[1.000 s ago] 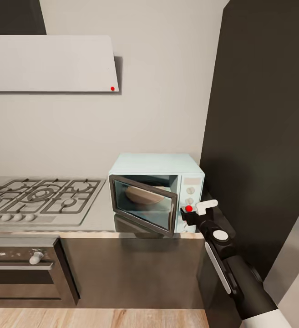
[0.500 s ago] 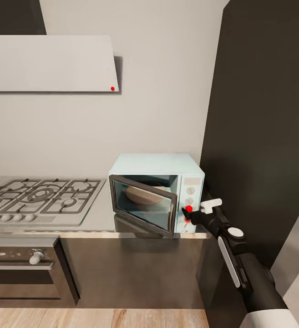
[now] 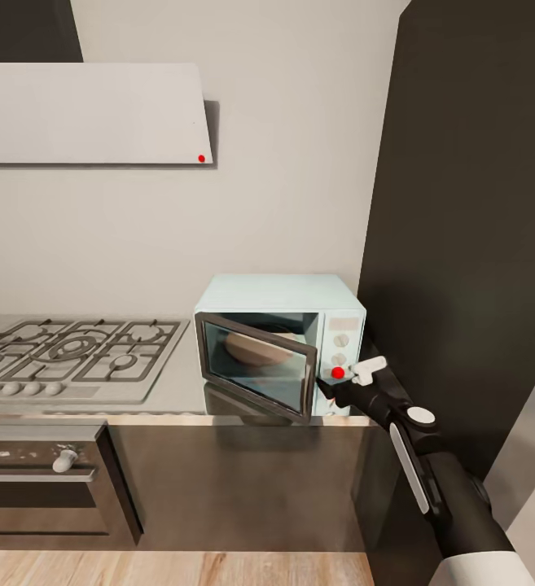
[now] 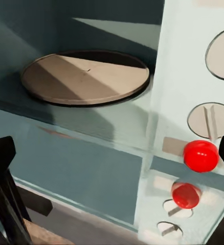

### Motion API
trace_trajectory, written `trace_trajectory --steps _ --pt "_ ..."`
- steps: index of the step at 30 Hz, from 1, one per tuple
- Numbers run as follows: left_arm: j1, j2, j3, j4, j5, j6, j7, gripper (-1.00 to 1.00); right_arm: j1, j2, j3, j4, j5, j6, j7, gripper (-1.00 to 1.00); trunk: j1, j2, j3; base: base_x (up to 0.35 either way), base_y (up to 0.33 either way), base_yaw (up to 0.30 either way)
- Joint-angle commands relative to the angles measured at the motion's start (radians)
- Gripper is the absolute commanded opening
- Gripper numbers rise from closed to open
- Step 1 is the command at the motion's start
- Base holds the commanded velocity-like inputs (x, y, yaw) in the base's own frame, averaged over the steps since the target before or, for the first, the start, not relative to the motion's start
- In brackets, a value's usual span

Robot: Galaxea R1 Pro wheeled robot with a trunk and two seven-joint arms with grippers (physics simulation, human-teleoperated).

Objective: In the kitchen, take the popcorn bag from the countertop, put it into the microwave, and heat it until the popcorn is cooked so the cooked popcorn ends up inside the bag.

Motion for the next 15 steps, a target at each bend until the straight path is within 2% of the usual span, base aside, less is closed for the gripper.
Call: trace_trajectory --steps 1,9,15 --pt "-0.001 -0.001 0.005 0.001 0.002 -0.003 -0.002 1.0 -0.001 -0.001 0.0 -0.001 0.005 0.004 0.011 1.0 0.0 -0.001 -0.001 0.0 0.0 0.0" --pt "0.0 -0.001 0.006 0.001 0.002 -0.003 -0.001 1.0 -0.002 -0.001 0.0 -0.001 0.006 0.003 0.034 1.0 0.0 -0.001 -0.001 0.001 0.0 0.0" --pt "0.0 -0.001 0.006 0.001 0.002 -0.003 -0.002 1.0 -0.001 -0.001 0.0 -0.002 0.006 0.003 0.035 1.0 0.0 -0.001 -0.001 0.149 0.0 0.0"
